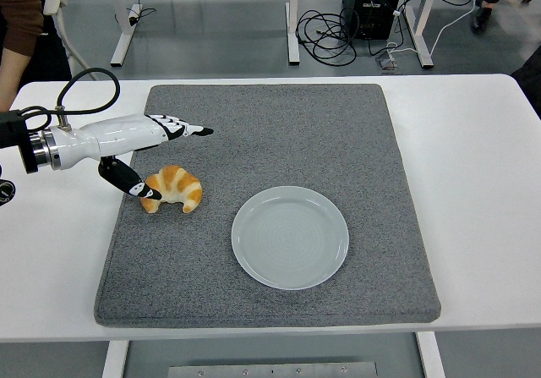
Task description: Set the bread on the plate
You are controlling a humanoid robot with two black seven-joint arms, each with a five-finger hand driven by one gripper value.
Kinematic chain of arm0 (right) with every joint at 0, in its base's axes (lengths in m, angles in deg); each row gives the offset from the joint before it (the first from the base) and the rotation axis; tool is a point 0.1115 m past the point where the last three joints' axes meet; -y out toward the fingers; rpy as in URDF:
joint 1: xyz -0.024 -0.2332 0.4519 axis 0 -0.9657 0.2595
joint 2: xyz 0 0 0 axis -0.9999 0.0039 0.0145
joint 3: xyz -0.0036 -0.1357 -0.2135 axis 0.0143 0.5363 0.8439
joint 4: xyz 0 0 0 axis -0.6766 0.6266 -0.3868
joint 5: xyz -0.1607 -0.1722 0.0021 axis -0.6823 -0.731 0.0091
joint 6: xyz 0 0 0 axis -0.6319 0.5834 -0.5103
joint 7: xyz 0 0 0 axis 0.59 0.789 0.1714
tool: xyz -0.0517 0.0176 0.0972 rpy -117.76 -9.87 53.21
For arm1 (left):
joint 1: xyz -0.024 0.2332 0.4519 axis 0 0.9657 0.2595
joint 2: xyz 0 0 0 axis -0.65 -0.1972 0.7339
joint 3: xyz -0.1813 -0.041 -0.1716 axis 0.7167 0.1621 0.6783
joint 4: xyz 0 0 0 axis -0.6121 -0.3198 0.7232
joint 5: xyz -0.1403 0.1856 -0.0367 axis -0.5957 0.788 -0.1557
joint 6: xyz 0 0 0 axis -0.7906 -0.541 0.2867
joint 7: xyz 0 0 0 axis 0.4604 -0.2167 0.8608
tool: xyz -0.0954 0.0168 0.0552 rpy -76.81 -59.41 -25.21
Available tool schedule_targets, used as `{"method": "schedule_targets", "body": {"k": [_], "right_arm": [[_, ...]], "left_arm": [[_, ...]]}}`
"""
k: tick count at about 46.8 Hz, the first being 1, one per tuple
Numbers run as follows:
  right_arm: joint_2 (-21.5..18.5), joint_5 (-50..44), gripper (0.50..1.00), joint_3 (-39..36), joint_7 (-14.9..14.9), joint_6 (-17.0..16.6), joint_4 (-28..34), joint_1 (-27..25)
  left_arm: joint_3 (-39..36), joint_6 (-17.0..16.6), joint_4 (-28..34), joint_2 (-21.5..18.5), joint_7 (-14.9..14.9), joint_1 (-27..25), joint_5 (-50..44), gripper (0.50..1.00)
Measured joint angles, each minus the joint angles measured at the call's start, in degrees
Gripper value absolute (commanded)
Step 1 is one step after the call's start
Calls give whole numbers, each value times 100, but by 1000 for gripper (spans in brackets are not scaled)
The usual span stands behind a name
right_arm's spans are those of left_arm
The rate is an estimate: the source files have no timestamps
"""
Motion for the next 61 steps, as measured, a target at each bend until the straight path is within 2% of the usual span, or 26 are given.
{"method": "schedule_targets", "body": {"k": [17,45,61], "right_arm": [[0,0,1000,0,0,0,0,0],[0,0,1000,0,0,0,0,0],[0,0,1000,0,0,0,0,-2]], "left_arm": [[25,-389,-710,165,-1,369,-351,965],[19,-413,-913,642,-55,597,-741,965],[26,-468,-1339,993,-55,740,-751,965]]}}
